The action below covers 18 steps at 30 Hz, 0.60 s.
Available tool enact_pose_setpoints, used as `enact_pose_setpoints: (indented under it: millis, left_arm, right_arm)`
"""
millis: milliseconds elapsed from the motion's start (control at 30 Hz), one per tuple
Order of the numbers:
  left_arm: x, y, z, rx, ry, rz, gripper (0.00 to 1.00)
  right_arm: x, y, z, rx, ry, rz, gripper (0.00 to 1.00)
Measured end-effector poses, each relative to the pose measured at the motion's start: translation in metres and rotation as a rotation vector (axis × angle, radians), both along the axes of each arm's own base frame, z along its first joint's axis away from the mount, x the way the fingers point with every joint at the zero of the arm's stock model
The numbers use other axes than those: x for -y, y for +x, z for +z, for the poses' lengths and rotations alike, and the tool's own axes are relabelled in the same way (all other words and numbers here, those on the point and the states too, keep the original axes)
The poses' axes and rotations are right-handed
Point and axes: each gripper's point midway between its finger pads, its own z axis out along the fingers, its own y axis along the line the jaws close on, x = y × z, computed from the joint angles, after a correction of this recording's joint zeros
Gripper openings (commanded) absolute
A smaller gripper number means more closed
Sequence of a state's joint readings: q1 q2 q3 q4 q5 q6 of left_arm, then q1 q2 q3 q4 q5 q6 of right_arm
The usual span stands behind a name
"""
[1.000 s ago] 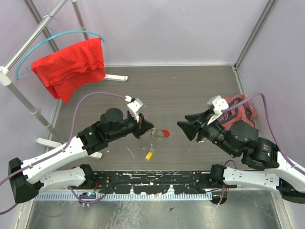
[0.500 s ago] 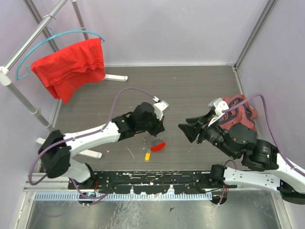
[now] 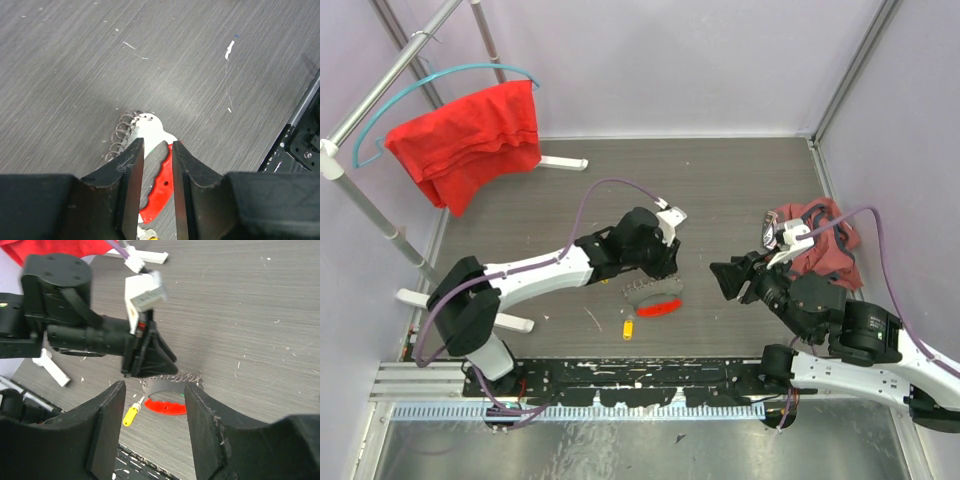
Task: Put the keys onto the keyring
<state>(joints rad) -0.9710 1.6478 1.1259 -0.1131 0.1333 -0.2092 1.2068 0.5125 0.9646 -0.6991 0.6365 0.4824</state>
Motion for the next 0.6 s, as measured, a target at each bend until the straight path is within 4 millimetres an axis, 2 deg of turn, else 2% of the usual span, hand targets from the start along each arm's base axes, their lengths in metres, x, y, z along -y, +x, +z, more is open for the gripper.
enact_pose_setpoints:
  millis: [100, 167, 333, 533, 600]
  left_arm:
    - [-0.013, 0.006, 0.010, 0.016, -0.016, 0.035, 0.40]
    - [-0.029, 0.009, 0.019, 0.035, -0.027, 0.076, 0.41]
    - [-0.072, 0.005, 0.034, 0.068, -0.049, 0.183, 0.45]
    - [-0.119, -0.012, 0.025, 0.047, -0.031, 0.285, 0.48]
    - [-0.131, -0.015, 0.026, 0.043, -0.030, 0.312, 0.50]
  right_arm:
    - [0.007, 0.003, -0.008, -0.018, 0.003, -0.051, 0.61]
    - [0.009, 0.005, -0.011, -0.024, -0.002, -0.069, 0.61]
    - [-0.003, 0.009, -0.026, -0.058, -0.073, -0.072, 0.61]
    - [-0.039, 0.023, -0.069, -0.175, -0.286, -0.056, 0.60]
    - [-0.042, 0.039, -0.092, -0.256, -0.342, -0.065, 0.56]
